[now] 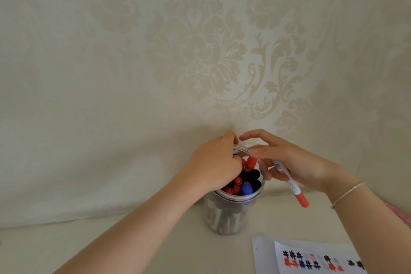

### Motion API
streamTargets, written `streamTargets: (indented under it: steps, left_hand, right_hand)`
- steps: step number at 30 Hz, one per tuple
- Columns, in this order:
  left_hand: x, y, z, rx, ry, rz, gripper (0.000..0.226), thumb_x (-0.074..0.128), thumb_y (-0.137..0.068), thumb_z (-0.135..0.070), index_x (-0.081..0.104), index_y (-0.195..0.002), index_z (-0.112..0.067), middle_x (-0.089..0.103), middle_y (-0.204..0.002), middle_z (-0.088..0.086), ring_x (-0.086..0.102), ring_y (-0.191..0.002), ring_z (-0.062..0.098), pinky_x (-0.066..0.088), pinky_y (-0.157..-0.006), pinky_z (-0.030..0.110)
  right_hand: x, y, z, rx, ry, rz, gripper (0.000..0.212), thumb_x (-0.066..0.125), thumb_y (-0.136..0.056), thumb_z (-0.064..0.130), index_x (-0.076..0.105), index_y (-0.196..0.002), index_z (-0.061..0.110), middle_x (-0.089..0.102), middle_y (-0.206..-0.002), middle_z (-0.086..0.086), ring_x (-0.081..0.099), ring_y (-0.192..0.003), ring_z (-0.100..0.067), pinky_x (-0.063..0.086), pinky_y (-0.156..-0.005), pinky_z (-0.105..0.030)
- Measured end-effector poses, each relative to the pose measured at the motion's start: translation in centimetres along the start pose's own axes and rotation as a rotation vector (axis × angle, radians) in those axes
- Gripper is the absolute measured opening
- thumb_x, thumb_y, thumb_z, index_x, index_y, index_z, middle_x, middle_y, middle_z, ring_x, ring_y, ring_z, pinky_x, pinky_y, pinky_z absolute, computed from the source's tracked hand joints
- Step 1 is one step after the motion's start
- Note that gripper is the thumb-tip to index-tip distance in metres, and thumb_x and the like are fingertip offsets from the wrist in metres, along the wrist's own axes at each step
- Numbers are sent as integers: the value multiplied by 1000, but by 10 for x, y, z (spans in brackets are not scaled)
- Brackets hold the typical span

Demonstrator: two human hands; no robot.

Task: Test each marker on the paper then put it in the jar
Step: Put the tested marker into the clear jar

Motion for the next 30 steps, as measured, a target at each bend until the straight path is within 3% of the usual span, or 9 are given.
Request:
streamTargets:
  steps: [4, 8, 14, 16, 20, 24, 27, 28, 30]
  left_hand:
    - [1, -2, -3, -16, 62, 25, 28, 42, -87, -14, 49, -113, -21, 59, -97, -3, 56, -89, 19, 41, -67, 30]
    - [4, -5, -9, -22, 116, 66, 39, 45, -83, -10, 46, -119, -24, 61, -105, 0, 58, -93, 19, 50, -79, 36]
    - [6, -9, -11, 2, 128, 84, 41, 47, -83, -8, 46, -121, -22, 62, -108, 1, 59, -94, 19, 51, -81, 35]
    - [6, -10, -9, 5, 143, 73, 40, 48, -82, -7, 49, -118, -23, 63, -107, 0, 60, -94, 19, 51, -82, 35]
    - [8, -27, 1, -52, 315, 63, 28, 52, -84, -7, 60, -107, -21, 64, -98, -4, 62, -89, 16, 48, -69, 22]
    - [19, -37, 9, -113, 577, -7, 23, 52, -83, -3, 72, -88, -13, 73, -82, 0, 69, -83, 13, 51, -79, 28]
    - [16, -42, 5, 15, 398, -143, 21, 54, -86, -12, 73, -85, -21, 72, -84, -9, 66, -84, 7, 50, -82, 28]
    - [13, -42, 0, 95, 324, -126, 18, 55, -88, -20, 71, -88, -26, 71, -90, -12, 64, -89, 6, 50, -85, 28]
    - [8, -39, -9, 217, 228, 76, 18, 53, -92, -30, 66, -104, -32, 66, -106, -15, 60, -101, 5, 47, -90, 29]
  right_hand:
    - [-7, -5, 9, 187, 165, 76, 23, 59, -88, 18, 64, -111, 18, 66, -78, -4, 54, -55, -12, 25, -42, -20]
    - [0, -12, 0, 291, 276, 15, 16, 54, -85, 0, 66, -95, 5, 54, -50, 2, 44, -37, -5, 20, -43, -22]
    - [-6, -10, 7, 325, 380, 37, 18, 61, -83, 5, 70, -98, 8, 71, -74, -7, 65, -62, -22, 21, -41, -20]
    - [-5, -9, 6, 315, 347, 41, 16, 60, -84, 7, 69, -97, 3, 71, -72, -7, 65, -61, -24, 21, -39, -20]
    - [-2, -9, -1, 323, 228, -136, 20, 57, -84, 8, 65, -91, -9, 61, -48, -6, 53, -37, -15, 22, -35, -20]
    - [-1, -14, -8, 347, 242, -401, 17, 63, -75, 9, 65, -78, -7, 53, -38, -8, 44, -27, -16, 24, -34, -20]
    - [-1, -16, -12, 340, 253, -552, 15, 65, -73, 12, 63, -64, 1, 52, -35, -5, 48, -27, -16, 29, -32, -18]
    - [-2, -17, -14, 325, 252, -593, 17, 64, -74, 13, 63, -61, 2, 53, -35, -5, 48, -27, -16, 29, -31, -15]
    - [-2, -17, -17, 308, 240, -643, 20, 60, -78, 15, 64, -63, 1, 53, -35, -6, 47, -25, -14, 29, -29, -12]
Point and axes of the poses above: each hand's wrist, its own y-axis away from the middle knuckle, its own x-axis out of the palm, z = x × y, the point moved 1 cm from there along -y, towards the middle knuckle
